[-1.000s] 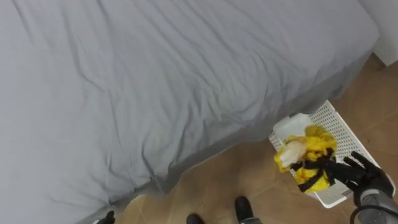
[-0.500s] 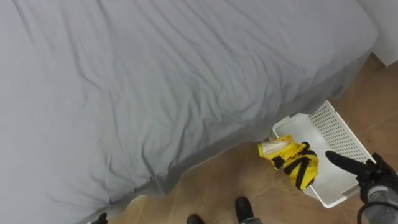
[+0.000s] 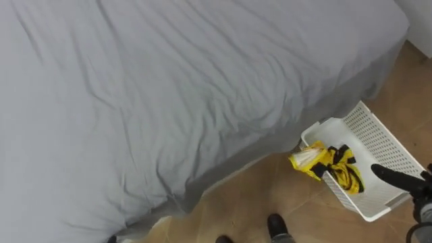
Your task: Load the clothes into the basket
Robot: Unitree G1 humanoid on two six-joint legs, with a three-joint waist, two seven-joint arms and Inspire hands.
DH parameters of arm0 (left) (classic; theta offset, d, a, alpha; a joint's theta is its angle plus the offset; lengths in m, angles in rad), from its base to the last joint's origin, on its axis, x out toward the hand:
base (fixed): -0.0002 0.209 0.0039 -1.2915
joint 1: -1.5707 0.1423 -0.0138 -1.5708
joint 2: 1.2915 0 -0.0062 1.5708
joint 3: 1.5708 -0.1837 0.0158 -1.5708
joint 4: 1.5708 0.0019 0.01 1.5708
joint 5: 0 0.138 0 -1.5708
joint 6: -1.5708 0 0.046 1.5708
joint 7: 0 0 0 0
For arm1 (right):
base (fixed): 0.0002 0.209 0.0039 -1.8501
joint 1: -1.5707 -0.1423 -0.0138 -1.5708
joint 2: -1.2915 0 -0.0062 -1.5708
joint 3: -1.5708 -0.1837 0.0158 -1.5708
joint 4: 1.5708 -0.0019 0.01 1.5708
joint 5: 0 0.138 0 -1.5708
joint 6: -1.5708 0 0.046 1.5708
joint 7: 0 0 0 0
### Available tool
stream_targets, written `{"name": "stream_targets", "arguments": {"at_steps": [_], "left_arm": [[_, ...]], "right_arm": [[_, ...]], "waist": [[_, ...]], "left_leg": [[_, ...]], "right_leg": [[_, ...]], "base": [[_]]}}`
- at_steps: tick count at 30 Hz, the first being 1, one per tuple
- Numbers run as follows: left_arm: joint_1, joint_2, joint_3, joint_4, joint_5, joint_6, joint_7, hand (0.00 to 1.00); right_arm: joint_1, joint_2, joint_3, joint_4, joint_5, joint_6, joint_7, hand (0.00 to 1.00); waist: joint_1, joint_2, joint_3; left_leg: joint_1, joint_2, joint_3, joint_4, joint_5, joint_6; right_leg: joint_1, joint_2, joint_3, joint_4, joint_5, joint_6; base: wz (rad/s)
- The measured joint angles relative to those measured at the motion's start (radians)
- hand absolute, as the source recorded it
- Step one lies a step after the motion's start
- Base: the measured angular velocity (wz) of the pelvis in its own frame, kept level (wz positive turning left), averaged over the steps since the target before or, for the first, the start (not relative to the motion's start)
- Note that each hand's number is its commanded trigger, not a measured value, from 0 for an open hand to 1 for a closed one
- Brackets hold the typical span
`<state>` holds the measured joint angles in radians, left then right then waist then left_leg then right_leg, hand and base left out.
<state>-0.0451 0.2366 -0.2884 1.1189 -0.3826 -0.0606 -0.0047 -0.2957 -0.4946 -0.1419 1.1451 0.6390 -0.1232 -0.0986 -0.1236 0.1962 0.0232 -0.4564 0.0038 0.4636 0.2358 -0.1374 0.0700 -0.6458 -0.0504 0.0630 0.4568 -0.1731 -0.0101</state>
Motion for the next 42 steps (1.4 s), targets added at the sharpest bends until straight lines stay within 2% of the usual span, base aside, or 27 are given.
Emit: {"name": "stream_targets", "arguments": {"at_steps": [3,7,10,11,12,14,17,18,19,23,25,26,28,31,35,38,42], "left_arm": [[0.014,-0.016,0.0,0.0,0.001,-0.015,0.0,0.0],[0.047,-0.016,0.005,-0.002,0.015,-0.034,-0.003,0.0],[0.098,-0.017,0.038,-0.041,0.067,-0.041,-0.004,0.0],[0.115,-0.018,0.04,-0.044,0.074,-0.043,-0.005,0.0],[0.123,-0.019,0.041,-0.042,0.082,-0.044,-0.005,0.0],[0.15,-0.029,0.045,-0.049,0.148,-0.043,-0.005,0.0],[0.174,-0.052,0.064,-0.076,0.195,-0.045,0.002,0.0],[0.177,-0.057,0.071,-0.076,0.202,-0.045,0.005,0.0],[0.182,-0.065,0.077,-0.075,0.202,-0.045,0.018,0.0],[0.186,-0.074,0.123,-0.068,0.229,-0.053,0.044,0.0],[0.187,-0.077,0.151,-0.065,0.261,-0.053,0.053,0.0],[0.188,-0.081,0.165,-0.057,0.277,-0.052,0.063,0.0],[0.188,-0.09,0.172,-0.036,0.299,-0.051,0.068,0.0],[0.18,-0.1,0.174,-0.02,0.318,-0.05,0.068,0.0],[0.164,-0.108,0.203,0.008,0.336,-0.046,0.068,0.0],[0.162,-0.111,0.212,0.011,0.336,-0.041,0.069,0.0],[0.165,-0.114,0.23,0.011,0.334,-0.034,0.081,0.0]], "right_arm": [[0.021,0.005,0.003,-0.023,0.022,-0.007,0.03,0.0],[0.074,0.043,0.003,-0.042,0.037,-0.01,0.065,0.0],[0.149,0.098,0.003,-0.066,0.089,-0.012,0.109,0.0],[0.185,0.133,0.003,-0.072,0.096,-0.013,0.124,0.0],[0.202,0.152,0.004,-0.073,0.098,-0.012,0.132,0.0],[0.27,0.216,0.006,-0.074,0.097,-0.008,0.159,0.0],[0.335,0.264,0.01,-0.07,0.098,-0.007,0.18,0.0],[0.34,0.273,0.014,-0.065,0.097,-0.007,0.184,0.0],[0.347,0.291,0.026,-0.049,0.097,-0.007,0.191,0.0],[0.367,0.335,0.064,0.052,0.074,0.008,0.23,0.0],[0.377,0.345,0.064,0.081,0.045,0.023,0.234,0.0],[0.377,0.35,0.064,0.101,0.021,0.031,0.236,0.0],[0.379,0.353,0.064,0.115,-0.017,0.041,0.237,0.0],[0.377,0.353,0.072,0.149,-0.061,0.06,0.239,0.0],[0.371,0.357,0.134,0.147,-0.144,0.064,0.243,0.0],[0.357,0.356,0.161,0.142,-0.198,0.082,0.242,0.0],[0.351,0.359,0.206,0.138,-0.222,0.084,0.242,0.0]], "waist": [[0.003,-0.006,0.0015],[0.002,-0.032,0.0007],[-0.009,-0.064,-0.0017],[-0.008,-0.078,-0.0088],[-0.009,-0.081,-0.0106],[-0.012,-0.098,-0.0201],[-0.009,-0.113,-0.0205],[-0.009,-0.117,-0.0207],[-0.013,-0.133,-0.0147],[-0.003,-0.172,-0.0201],[0.0,-0.188,-0.0187],[0.007,-0.194,-0.021],[0.014,-0.197,-0.0217],[0.025,-0.201,-0.0179],[0.049,-0.207,-0.0139],[0.069,-0.213,-0.0133],[0.097,-0.218,-0.0161]], "left_leg": [[0.022,0.0,0.001,-0.003,0.0,0.0],[0.095,0.0,-0.018,-0.016,0.002,-0.004],[0.154,0.004,-0.059,-0.015,0.004,-0.007],[0.177,0.007,-0.069,-0.015,0.003,-0.008],[0.19,0.007,-0.079,-0.017,0.002,-0.01],[0.247,0.009,-0.125,-0.043,-0.003,-0.018],[0.315,-0.004,-0.178,-0.076,-0.004,-0.019],[0.324,-0.006,-0.182,-0.078,-0.004,-0.019],[0.343,-0.009,-0.201,-0.085,-0.004,-0.019],[0.397,-0.017,-0.248,-0.093,-0.007,-0.022],[0.413,-0.019,-0.258,-0.093,-0.01,-0.023],[0.418,-0.019,-0.262,-0.093,-0.015,-0.024],[0.422,-0.022,-0.278,-0.092,-0.017,-0.024],[0.448,-0.029,-0.288,-0.092,-0.017,-0.024],[0.462,-0.034,-0.303,-0.093,-0.023,-0.023],[0.463,-0.034,-0.306,-0.093,-0.03,-0.022],[0.468,-0.035,-0.312,-0.093,-0.033,-0.018]], "right_leg": [[0.019,-0.002,0.0,0.006,-0.002,0.0],[0.102,-0.005,-0.019,-0.012,-0.012,0.0],[0.197,-0.011,-0.065,-0.051,-0.017,-0.004],[0.239,-0.01,-0.087,-0.073,-0.017,-0.004],[0.266,-0.01,-0.101,-0.087,-0.016,-0.005],[0.353,-0.008,-0.146,-0.135,-0.016,-0.004],[0.443,-0.01,-0.195,-0.172,-0.02,0.005],[0.462,-0.013,-0.205,-0.178,-0.021,0.006],[0.497,-0.013,-0.222,-0.201,-0.02,0.009],[0.587,-0.012,-0.258,-0.257,-0.018,0.014],[0.619,-0.011,-0.269,-0.273,-0.017,0.017],[0.633,-0.011,-0.271,-0.277,-0.017,0.017],[0.649,-0.011,-0.279,-0.289,-0.015,0.02],[0.681,-0.017,-0.287,-0.294,-0.018,0.024],[0.702,-0.017,-0.309,-0.306,-0.019,0.026],[0.703,-0.017,-0.313,-0.305,-0.025,0.029],[0.717,-0.018,-0.313,-0.306,-0.026,0.032]], "base": [[0.0],[0.1],[0.39],[0.35],[0.54],[0.57],[0.52],[0.43],[0.42],[0.33],[0.22],[0.12],[0.14],[0.08],[0.12],[0.1],[0.03]]}}
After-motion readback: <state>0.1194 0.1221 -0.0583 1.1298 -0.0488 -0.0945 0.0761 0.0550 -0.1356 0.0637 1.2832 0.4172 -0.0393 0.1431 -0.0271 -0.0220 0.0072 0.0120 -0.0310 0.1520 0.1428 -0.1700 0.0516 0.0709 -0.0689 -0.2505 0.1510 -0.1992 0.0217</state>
